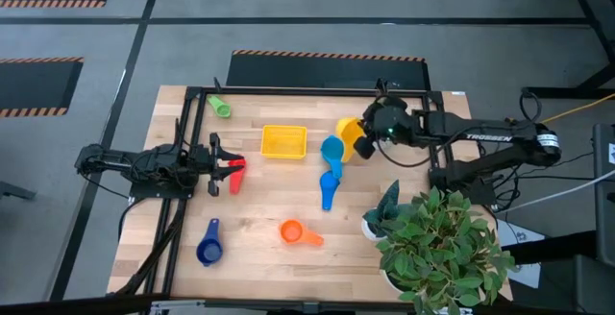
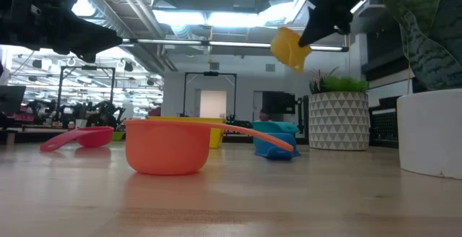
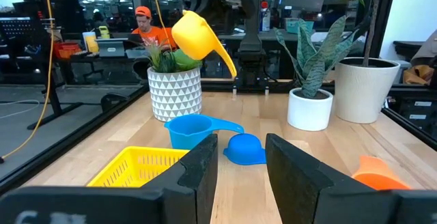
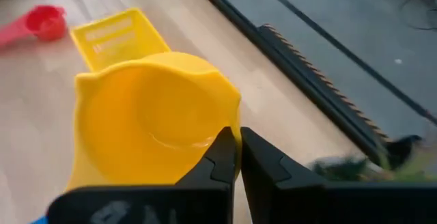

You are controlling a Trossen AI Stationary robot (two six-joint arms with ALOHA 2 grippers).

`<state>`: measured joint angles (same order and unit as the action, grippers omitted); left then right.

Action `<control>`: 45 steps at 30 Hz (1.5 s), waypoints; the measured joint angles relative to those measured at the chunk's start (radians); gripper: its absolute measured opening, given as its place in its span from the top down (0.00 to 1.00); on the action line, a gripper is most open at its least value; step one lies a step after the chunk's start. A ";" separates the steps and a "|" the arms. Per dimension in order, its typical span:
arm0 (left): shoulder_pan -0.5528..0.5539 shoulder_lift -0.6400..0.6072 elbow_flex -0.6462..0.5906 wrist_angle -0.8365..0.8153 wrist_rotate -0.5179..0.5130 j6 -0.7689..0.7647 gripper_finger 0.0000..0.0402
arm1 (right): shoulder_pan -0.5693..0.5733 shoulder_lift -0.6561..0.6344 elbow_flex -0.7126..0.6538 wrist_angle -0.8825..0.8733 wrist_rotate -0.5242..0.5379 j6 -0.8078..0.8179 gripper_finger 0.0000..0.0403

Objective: Nest measuring cups in basket
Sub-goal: Stack the yellow measuring cup into the top light blue measuring cup

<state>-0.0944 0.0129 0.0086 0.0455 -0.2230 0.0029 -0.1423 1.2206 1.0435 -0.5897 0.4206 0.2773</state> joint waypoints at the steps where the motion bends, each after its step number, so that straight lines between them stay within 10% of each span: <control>1: 0.000 0.000 0.000 0.000 0.000 0.000 0.71 | -0.006 0.010 0.000 0.009 -0.022 -0.005 0.96; 19: 0.000 0.000 0.000 0.000 0.000 0.000 0.71 | -0.151 0.246 0.001 0.096 -0.344 -0.103 0.96; 45: 0.000 0.000 0.000 0.000 0.000 0.000 0.71 | -0.177 0.345 0.002 0.091 -0.354 -0.103 0.96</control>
<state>-0.0944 0.0128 0.0086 0.0455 -0.2226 0.0029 -0.3191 1.5654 1.0458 -0.4988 0.0662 0.1739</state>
